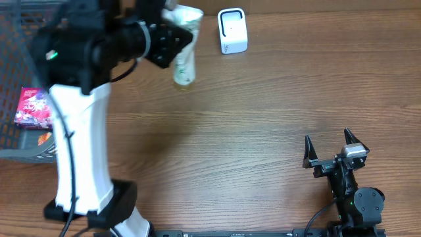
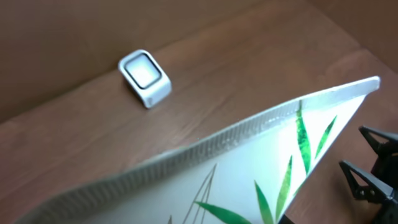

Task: Scan the item barcode
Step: 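Lift the white tube out and carry it toward the scanner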

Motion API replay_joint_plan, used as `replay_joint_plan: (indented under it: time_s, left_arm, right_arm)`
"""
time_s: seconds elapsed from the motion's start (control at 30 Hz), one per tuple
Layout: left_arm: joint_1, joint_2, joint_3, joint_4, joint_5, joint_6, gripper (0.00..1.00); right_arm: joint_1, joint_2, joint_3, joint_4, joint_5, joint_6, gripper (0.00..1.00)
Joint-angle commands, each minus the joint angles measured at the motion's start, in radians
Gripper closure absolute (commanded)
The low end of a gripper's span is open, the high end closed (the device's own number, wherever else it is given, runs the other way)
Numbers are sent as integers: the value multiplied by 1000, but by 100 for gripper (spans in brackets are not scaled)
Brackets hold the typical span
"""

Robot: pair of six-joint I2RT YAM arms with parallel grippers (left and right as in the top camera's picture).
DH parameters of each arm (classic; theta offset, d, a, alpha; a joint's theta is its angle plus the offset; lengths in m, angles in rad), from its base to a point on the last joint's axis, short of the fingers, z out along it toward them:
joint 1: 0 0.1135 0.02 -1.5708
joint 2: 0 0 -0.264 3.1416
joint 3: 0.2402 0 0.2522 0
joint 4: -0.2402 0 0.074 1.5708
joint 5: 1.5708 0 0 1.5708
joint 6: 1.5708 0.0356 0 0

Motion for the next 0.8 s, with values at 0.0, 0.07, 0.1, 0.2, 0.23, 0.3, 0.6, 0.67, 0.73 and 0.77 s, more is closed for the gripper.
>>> replay_joint_plan:
  time_s: [0.0,0.07,0.1,0.2,0.23,0.3,0.6,0.67,0.73,0.77]
  left_arm:
    - [-64,103,27,4,5,-10,76]
    - [-97,176,27,4,4,-10,76]
    - [-104,193,27,4,4,-10,76]
    - [-132,275,27,0,5,-10,76]
    - [-140,298,27,-3,4,-10,76]
    - [-161,370,27,-22,-29,-10,75]
    - [-225,553,27,-121,-172,4,76]
    - [-241,574,27,-126,-201,20,75]
    - [-268,603,27,-126,-270,29,74]
    - [-278,608,27,-127,-289,42,74]
  right_arm:
    - [6,-10,-10,5,-4,-4,0]
    - [6,-10,-10,5,-5,-4,0]
    - [6,-10,-10,5,-4,-4,0]
    - [6,-10,-10,5,-4,-4,0]
    - [6,-10,-10,5,-4,-4,0]
    - [6,-10,-10,5,-4,-4,0]
    - [6,-10,-10,5,-4,-4,0]
    - [6,-10,-10,5,-4,-4,0]
    - [6,-10,-10,5,-4,-4,0]
    - [6,-10,-10,5,-4,-4,0]
